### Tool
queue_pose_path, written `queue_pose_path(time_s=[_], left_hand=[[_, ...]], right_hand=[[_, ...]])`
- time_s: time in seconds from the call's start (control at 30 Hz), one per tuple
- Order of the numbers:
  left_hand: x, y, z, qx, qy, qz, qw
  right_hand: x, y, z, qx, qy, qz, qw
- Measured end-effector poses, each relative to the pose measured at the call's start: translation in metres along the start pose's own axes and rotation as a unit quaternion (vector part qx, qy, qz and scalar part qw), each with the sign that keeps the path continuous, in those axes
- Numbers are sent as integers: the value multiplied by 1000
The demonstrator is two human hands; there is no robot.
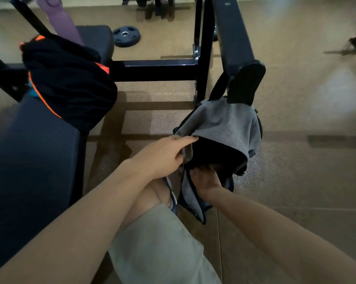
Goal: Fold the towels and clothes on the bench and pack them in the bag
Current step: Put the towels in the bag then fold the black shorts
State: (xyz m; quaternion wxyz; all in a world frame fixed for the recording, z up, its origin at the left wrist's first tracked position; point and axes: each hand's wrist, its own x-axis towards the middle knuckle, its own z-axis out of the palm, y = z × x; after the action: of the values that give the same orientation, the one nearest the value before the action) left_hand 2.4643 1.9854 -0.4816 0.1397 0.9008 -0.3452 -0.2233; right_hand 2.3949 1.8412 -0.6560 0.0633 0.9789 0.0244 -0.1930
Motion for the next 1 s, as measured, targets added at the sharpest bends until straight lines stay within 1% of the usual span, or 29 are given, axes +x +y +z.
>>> queue_pose_path(time_s=[0.07,0.1,0.17,0.23,0.37,0.47,0.63,0.73,0.8,0.87,0.93,1.0], left_hand=[[-13,-6,-15,-18,8,-12,1000],[-20,-11,-22,-22,21,-19,999],[-37,-26,-34,-17,60,-41,997],[-54,-46,-46,-28,101,-68,992],[-90,-94,-68,-74,186,-158,967],[-117,-136,-71,-80,209,-234,946],[-153,-209,-62,-94,194,-312,925],[-164,-247,-49,-97,173,-358,913],[-168,-265,-39,-81,136,-392,906],[-175,-280,-28,-77,111,-398,907],[-183,-292,-17,-68,133,-377,914],[-190,-302,-10,-91,163,-361,913]], right_hand=[[-12,-19,-23,78,-19,-37,996],[-15,-27,-37,139,-14,-45,989],[-14,-42,-68,286,5,-40,957],[-9,-58,-102,398,20,-47,916],[7,-99,-166,491,66,-80,865],[39,-129,-199,483,95,-117,863],[114,-178,-240,430,79,-128,890],[157,-214,-250,387,77,-135,909],[179,-235,-251,339,76,-134,928],[193,-253,-249,268,93,-139,949],[201,-268,-242,180,135,-138,964],[206,-279,-233,125,189,-131,965]])
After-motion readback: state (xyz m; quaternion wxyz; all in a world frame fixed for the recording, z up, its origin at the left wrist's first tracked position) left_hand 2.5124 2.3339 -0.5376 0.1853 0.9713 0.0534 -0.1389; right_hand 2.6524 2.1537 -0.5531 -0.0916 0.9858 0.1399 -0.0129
